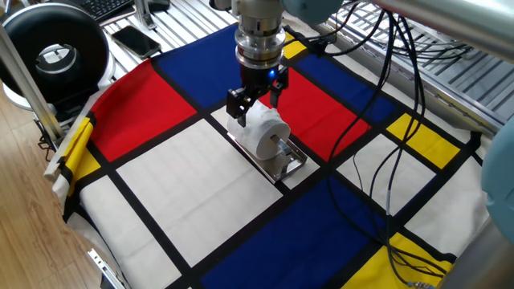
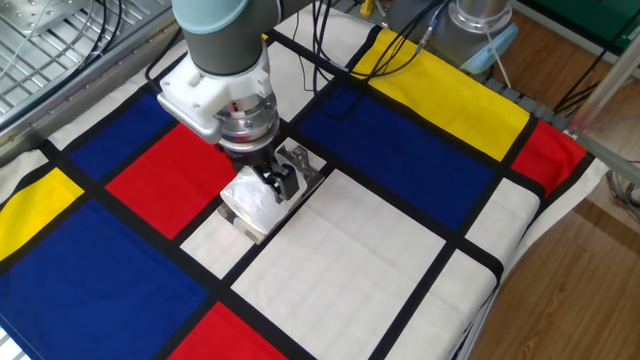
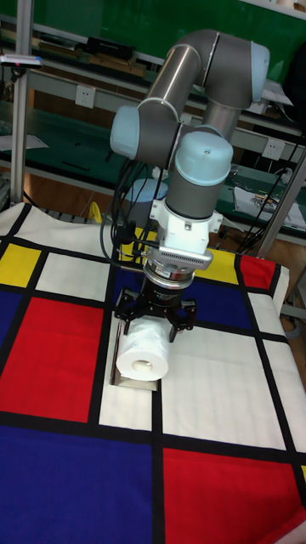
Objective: Take the roll of paper down from the shelf
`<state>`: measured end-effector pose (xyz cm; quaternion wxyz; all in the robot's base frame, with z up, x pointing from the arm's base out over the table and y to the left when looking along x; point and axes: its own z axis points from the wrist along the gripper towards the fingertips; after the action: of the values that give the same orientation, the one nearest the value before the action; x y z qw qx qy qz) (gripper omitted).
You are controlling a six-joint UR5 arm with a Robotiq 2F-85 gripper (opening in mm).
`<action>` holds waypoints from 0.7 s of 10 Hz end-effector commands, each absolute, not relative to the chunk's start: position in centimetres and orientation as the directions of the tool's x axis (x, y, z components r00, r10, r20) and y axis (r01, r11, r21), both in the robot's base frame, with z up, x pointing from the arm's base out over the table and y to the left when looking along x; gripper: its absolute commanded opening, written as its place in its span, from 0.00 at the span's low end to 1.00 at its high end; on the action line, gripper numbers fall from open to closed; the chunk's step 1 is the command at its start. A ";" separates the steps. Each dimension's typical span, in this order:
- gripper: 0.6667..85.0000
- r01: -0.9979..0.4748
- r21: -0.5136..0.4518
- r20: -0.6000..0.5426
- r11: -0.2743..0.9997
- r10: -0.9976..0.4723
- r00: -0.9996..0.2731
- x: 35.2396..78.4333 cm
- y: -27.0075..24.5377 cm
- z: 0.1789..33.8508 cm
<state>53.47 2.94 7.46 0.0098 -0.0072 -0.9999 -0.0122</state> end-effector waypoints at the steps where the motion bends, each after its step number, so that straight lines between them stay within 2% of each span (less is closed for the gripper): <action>1: 0.99 0.004 0.047 0.007 0.999 0.004 -1.000 53.4 2.7 7.1; 7: 0.93 -0.007 0.049 0.012 0.999 -0.007 -1.000 53.2 2.7 7.2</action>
<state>53.10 2.45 7.19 0.0070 0.0044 -0.9998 -0.0185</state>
